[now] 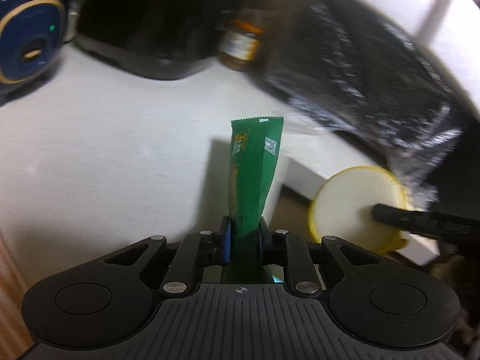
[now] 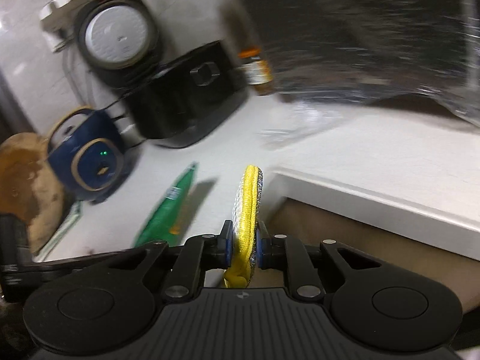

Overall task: Collect trash
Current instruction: 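Carry the green sachet and sponge down over the bin with both grippers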

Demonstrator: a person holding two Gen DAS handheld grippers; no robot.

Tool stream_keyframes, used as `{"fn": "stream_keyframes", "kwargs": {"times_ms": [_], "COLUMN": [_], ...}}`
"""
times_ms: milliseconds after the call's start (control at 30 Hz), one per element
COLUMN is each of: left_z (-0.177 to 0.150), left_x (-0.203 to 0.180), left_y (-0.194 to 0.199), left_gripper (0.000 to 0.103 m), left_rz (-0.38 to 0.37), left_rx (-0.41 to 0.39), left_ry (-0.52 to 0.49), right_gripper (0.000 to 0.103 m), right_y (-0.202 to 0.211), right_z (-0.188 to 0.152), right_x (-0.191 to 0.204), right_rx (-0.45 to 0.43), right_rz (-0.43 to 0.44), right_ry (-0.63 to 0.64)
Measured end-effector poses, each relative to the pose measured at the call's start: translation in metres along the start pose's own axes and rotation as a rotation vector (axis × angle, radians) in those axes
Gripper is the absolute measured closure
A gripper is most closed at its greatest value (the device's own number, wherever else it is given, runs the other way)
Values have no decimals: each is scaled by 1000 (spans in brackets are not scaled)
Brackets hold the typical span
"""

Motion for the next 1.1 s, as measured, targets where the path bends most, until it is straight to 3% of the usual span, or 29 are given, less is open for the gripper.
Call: {"fn": "stream_keyframes", "kwargs": {"times_ms": [133, 233, 367, 467, 567, 667, 767, 867, 1000, 1100], "left_z": [-17, -35, -79, -123, -174, -221, -253, -271, -285, -286], "left_x": [-35, -60, -84, -77, -55, -28, 5, 35, 64, 77], "left_y": [-1, -10, -37, -74, -111, -146, -188, -241, -313, -340], "left_gripper": [83, 83, 83, 84, 84, 84, 84, 83, 82, 79], "left_rz": [-47, -67, -57, 19, 83, 198, 302, 350, 280, 249], "left_rx": [21, 54, 177, 317, 455, 546, 588, 621, 592, 508], "left_ry": [-27, 4, 67, 171, 359, 478, 558, 601, 693, 640], "right_gripper": [89, 89, 89, 89, 89, 89, 89, 89, 89, 89], "right_y": [16, 30, 50, 54, 44, 30, 11, -7, -28, -50], "right_z": [-9, -17, -38, -61, -88, -113, -137, -161, -191, -214], "right_x": [-36, -58, -92, -124, -154, -173, -182, -188, -196, -201], "right_rx": [-17, -42, -37, 8, 96, 176, 246, 295, 327, 365], "right_rz": [-61, -113, -137, -125, -88, -62, -27, -5, -1, -26], "right_ry": [-62, -30, -23, -61, -114, -113, -110, -134, -147, -132]}}
Point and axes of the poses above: each gripper's, at about its wrist camera, not at the fingertips, and y roughly against the way its jaws point, x to its left, z to its top, the point moved 7 cm from there along -y, roughly the way its jaws point, and after that the axes turned 7 degrees about y, right-handed, at the moved point
